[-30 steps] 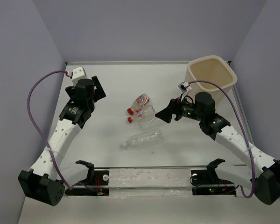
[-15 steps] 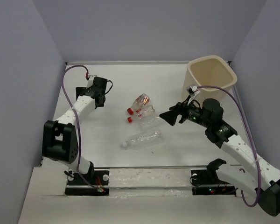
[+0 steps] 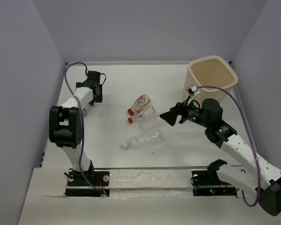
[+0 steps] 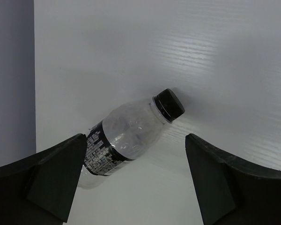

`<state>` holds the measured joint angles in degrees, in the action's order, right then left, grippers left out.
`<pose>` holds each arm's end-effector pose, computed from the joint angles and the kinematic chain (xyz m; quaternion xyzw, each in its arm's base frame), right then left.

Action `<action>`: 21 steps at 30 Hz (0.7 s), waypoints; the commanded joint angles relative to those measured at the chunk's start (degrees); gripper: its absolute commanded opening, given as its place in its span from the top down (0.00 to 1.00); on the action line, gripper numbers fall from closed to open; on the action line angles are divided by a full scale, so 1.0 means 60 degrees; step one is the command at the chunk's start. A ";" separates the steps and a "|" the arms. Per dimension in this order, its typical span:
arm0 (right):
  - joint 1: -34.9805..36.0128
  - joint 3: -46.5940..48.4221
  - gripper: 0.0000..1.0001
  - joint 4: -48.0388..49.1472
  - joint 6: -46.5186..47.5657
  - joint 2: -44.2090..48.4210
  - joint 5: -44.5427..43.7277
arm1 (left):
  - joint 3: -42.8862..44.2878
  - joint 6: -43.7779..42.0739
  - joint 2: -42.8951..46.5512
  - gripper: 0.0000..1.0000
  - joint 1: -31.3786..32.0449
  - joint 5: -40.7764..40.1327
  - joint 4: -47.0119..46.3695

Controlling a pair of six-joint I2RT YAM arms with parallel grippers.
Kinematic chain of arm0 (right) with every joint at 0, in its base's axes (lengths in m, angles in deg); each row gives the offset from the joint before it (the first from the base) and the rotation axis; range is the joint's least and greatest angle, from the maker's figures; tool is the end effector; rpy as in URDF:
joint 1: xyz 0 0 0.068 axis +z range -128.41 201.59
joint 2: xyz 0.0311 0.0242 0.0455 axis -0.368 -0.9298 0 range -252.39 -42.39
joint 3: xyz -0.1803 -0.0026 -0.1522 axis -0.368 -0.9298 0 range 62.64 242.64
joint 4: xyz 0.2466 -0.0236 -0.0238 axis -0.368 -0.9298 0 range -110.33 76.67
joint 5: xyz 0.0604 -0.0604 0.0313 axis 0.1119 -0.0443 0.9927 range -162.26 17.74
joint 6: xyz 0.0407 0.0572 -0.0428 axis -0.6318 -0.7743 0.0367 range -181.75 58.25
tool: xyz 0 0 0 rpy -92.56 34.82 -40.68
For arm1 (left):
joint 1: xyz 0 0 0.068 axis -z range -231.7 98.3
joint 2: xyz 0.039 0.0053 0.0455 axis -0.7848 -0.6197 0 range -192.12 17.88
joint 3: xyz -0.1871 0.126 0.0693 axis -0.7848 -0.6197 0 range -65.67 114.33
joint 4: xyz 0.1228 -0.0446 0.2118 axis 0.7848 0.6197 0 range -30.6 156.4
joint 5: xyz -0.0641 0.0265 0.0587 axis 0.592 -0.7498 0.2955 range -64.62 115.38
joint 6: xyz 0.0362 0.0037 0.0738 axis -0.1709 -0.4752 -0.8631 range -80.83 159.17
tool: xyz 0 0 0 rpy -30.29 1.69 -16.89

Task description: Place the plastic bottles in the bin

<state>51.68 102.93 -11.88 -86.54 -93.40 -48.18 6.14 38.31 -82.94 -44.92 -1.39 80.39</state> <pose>0.2053 0.1527 0.2825 -0.1693 0.7381 0.4329 0.4889 0.3837 -0.0132 0.1698 -0.0181 0.9174 0.2001 0.3435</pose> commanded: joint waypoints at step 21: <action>0.0054 0.0081 0.01 0.0080 0.0266 -0.0303 -0.0116 | -0.0324 0.1080 -0.1288 0.54 -0.0443 0.0213 0.0455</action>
<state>51.68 102.93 -12.79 -85.91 -95.30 -48.10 5.24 42.92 -91.22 -47.06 -0.71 80.76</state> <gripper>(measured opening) 0.993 0.633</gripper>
